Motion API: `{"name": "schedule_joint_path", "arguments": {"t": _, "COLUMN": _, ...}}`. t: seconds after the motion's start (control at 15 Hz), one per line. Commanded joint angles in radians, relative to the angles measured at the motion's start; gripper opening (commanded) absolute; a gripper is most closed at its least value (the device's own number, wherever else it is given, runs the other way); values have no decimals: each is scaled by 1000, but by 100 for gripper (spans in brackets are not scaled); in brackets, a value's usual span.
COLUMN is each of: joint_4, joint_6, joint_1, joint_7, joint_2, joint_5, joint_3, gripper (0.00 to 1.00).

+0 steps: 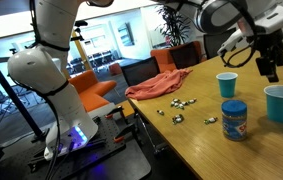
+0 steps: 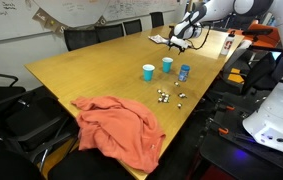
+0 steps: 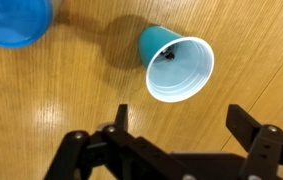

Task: Pour the sweets in the right cup onto the table then put two sweets in the left cup

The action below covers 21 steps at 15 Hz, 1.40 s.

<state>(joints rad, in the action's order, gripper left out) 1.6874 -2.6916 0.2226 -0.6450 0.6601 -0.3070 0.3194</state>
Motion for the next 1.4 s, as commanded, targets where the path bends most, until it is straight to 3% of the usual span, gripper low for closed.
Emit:
{"name": "schedule_joint_path", "arguments": {"t": 0.0, "joint_4": 240, "joint_6": 48, "joint_1": 6, "joint_7": 186, "joint_2": -248, "joint_5": 30, "joint_3": -52, "gripper": 100}}
{"name": "schedule_joint_path", "arguments": {"t": 0.27, "joint_4": 444, "joint_6": 61, "joint_1": -21, "joint_7": 320, "joint_2": -429, "joint_5": 94, "joint_3": -55, "gripper": 100}}
{"name": "schedule_joint_path", "arguments": {"t": 0.53, "joint_4": 672, "joint_6": 70, "joint_1": -50, "joint_7": 333, "joint_2": -596, "joint_5": 116, "joint_3": -75, "gripper": 100}}
{"name": "schedule_joint_path", "arguments": {"t": 0.73, "joint_4": 805, "joint_6": 12, "joint_1": -69, "joint_7": 231, "joint_2": -652, "joint_5": 161, "joint_3": -81, "gripper": 100}}
{"name": "schedule_joint_path", "arguments": {"t": 0.93, "joint_4": 896, "joint_6": -133, "joint_1": -75, "joint_7": 52, "joint_2": -642, "joint_5": 244, "joint_3": -82, "gripper": 100}}
{"name": "schedule_joint_path", "arguments": {"t": 1.33, "joint_4": 900, "joint_6": -357, "joint_1": -116, "joint_7": -192, "joint_2": -476, "joint_5": 306, "joint_3": -59, "gripper": 100}}
